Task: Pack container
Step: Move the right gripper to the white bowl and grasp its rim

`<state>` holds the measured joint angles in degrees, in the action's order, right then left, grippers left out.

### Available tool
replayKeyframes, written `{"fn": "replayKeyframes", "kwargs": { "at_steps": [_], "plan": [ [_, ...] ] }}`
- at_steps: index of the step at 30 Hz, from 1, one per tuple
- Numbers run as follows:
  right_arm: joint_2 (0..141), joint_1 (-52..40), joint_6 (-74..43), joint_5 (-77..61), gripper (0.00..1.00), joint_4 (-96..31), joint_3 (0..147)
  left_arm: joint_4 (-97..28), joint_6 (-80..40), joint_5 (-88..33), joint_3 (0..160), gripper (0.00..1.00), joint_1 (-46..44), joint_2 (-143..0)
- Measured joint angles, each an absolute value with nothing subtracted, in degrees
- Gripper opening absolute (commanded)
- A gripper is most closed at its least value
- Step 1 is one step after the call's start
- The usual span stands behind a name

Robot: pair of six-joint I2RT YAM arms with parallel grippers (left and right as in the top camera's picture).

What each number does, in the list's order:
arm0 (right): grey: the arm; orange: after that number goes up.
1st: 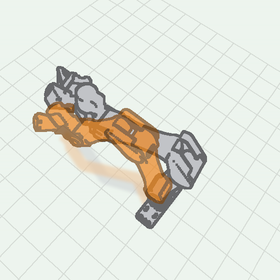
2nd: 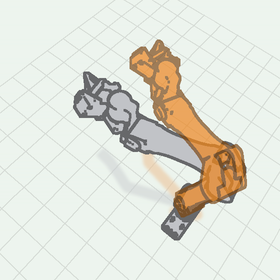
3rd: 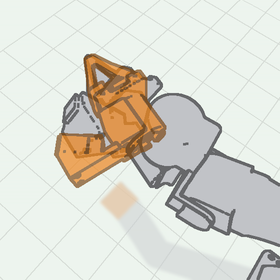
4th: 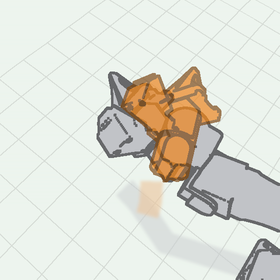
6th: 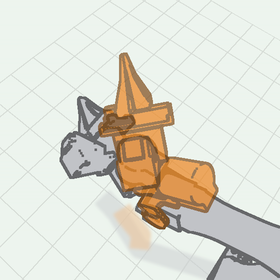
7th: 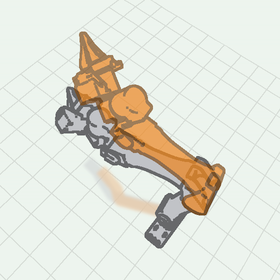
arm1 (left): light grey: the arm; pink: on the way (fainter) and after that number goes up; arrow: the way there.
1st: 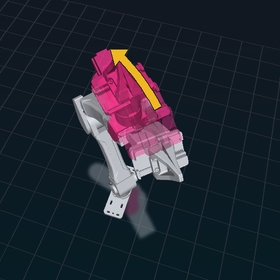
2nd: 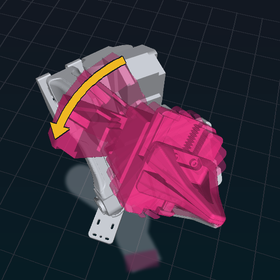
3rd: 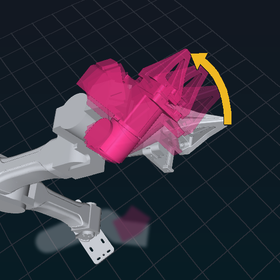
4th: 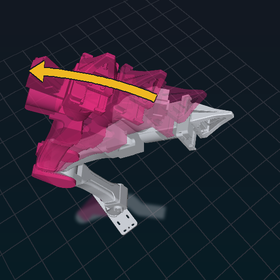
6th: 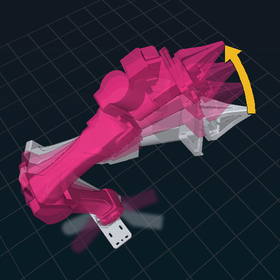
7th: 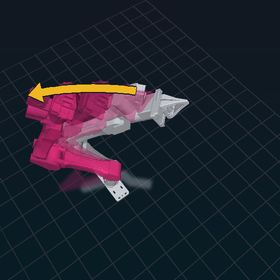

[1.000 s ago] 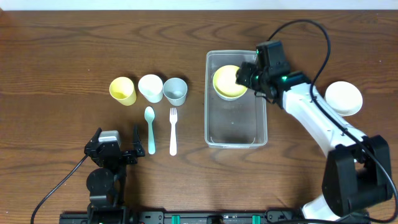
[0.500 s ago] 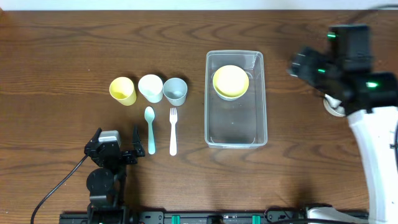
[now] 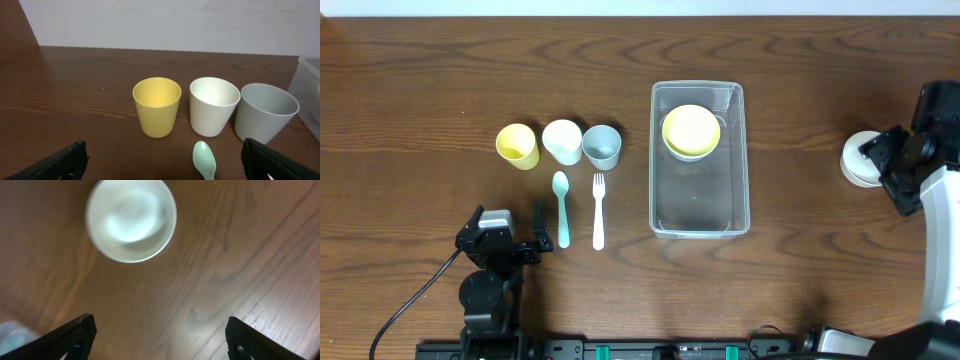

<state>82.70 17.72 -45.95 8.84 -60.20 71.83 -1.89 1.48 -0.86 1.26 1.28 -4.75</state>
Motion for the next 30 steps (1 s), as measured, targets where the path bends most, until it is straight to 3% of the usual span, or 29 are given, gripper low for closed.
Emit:
{"fn": "replayKeyframes", "kwargs": {
  "at_steps": [18,30],
  "plan": [
    [84.5,22.5,-45.8,8.8,0.74,-38.3,59.0,-1.9,1.5,-0.9,1.3,0.98,1.3,-4.8],
    [98.3,23.0,-44.4,8.2,0.59,-33.3,58.6,-1.9,1.5,-0.9,1.3,0.98,1.3,-4.8]
  ]
}}
